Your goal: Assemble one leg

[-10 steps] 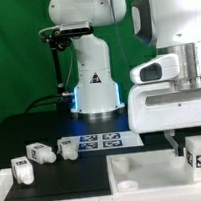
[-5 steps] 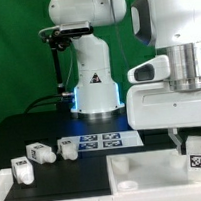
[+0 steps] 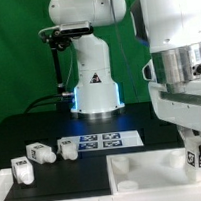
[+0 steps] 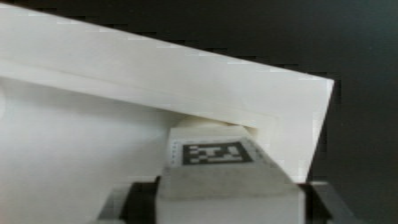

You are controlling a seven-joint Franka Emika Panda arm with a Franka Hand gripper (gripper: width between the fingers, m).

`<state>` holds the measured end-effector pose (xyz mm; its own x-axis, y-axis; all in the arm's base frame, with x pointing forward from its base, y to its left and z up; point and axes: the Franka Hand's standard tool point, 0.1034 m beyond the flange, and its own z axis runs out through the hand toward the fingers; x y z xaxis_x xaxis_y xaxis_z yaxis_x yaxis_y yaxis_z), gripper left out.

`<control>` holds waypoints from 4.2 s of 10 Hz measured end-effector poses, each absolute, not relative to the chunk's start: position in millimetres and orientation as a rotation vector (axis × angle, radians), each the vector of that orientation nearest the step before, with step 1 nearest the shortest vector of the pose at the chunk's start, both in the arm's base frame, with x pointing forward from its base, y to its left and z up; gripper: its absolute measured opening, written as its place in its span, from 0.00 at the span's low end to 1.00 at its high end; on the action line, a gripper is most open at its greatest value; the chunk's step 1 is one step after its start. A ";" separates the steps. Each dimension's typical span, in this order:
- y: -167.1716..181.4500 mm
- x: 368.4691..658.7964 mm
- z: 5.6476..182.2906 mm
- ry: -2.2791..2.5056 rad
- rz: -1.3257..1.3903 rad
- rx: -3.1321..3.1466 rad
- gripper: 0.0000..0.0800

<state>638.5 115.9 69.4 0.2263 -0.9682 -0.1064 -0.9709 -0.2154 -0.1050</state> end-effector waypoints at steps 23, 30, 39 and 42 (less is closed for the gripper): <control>110.4 643.1 64.6 1.201 -0.142 -2.804 0.36; 112.3 639.8 60.9 1.390 -0.056 -2.672 0.64; 109.1 644.2 65.6 -0.406 -0.214 -3.079 0.81; 110.3 643.7 65.0 -0.355 -0.211 -3.082 0.80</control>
Offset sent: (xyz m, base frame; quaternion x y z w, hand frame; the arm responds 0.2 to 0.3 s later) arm 0.0074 0.0114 -0.0005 0.0161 -0.0258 -0.4435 0.8957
